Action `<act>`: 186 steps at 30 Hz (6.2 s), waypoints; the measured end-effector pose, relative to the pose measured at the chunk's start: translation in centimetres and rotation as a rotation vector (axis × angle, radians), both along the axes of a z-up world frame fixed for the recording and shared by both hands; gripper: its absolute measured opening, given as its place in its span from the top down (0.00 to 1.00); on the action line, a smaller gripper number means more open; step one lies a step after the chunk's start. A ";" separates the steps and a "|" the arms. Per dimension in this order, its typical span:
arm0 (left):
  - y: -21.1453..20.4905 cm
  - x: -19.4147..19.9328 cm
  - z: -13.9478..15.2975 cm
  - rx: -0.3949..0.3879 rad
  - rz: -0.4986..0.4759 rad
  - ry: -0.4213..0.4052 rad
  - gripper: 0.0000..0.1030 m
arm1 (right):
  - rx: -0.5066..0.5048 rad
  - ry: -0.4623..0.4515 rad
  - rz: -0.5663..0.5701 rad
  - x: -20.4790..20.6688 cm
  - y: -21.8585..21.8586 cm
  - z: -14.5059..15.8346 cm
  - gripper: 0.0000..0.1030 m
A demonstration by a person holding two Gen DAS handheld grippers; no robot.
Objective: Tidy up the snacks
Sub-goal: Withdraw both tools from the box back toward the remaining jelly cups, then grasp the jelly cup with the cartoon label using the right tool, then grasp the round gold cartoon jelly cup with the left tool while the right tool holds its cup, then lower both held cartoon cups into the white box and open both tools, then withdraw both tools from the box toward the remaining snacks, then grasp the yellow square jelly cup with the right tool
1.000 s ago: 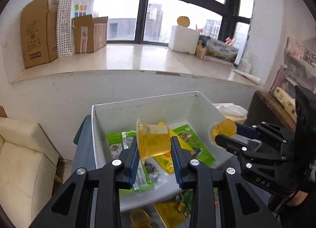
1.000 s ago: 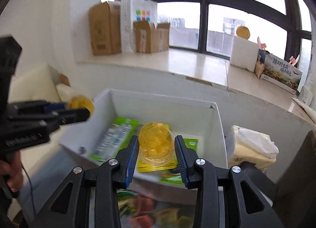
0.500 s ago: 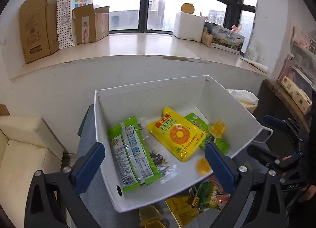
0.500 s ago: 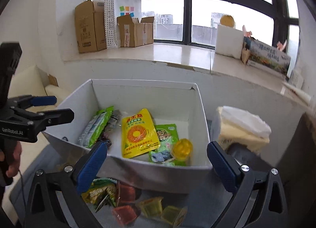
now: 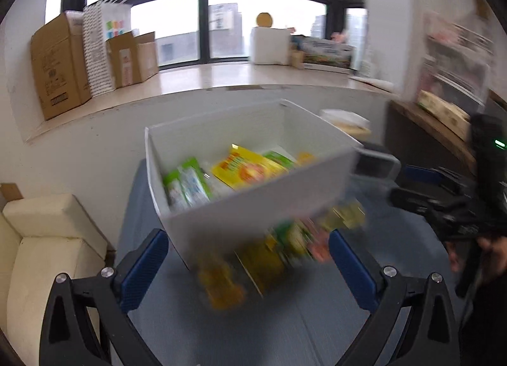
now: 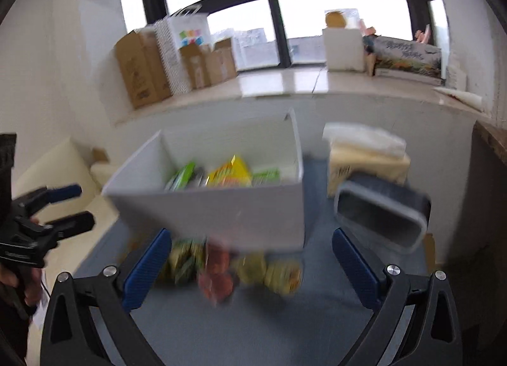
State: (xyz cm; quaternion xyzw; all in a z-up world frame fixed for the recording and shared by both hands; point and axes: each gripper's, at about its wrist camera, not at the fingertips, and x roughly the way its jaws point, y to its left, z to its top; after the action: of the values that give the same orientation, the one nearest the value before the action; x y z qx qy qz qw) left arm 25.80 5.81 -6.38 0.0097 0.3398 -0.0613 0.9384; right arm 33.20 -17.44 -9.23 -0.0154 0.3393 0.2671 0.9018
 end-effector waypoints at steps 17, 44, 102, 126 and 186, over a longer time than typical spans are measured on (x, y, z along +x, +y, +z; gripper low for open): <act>0.2 -8.4 -1.6 -0.108 0.062 0.036 0.00 | -0.077 0.148 -0.016 0.2 -1.7 -6.9 0.00; 0.7 -7.4 -3.9 -0.072 0.103 0.095 0.00 | -0.102 0.160 0.041 3.0 -0.9 -8.6 0.53; 4.0 12.6 2.5 -0.098 0.098 -0.008 0.53 | 0.063 0.015 0.021 7.7 5.5 3.2 0.52; 3.3 10.9 0.5 -0.061 0.112 0.062 0.00 | 0.072 0.030 -0.033 5.5 2.8 1.5 0.00; 4.9 4.5 -9.6 -0.129 0.300 0.235 0.00 | 0.145 0.226 -0.078 0.4 -1.2 -6.3 0.52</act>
State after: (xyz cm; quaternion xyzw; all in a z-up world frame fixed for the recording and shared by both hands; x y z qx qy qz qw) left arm 30.29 10.73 -16.01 -0.1081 0.4400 0.0568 0.8896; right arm 33.59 -18.64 -15.52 0.0933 0.4186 0.2559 0.8664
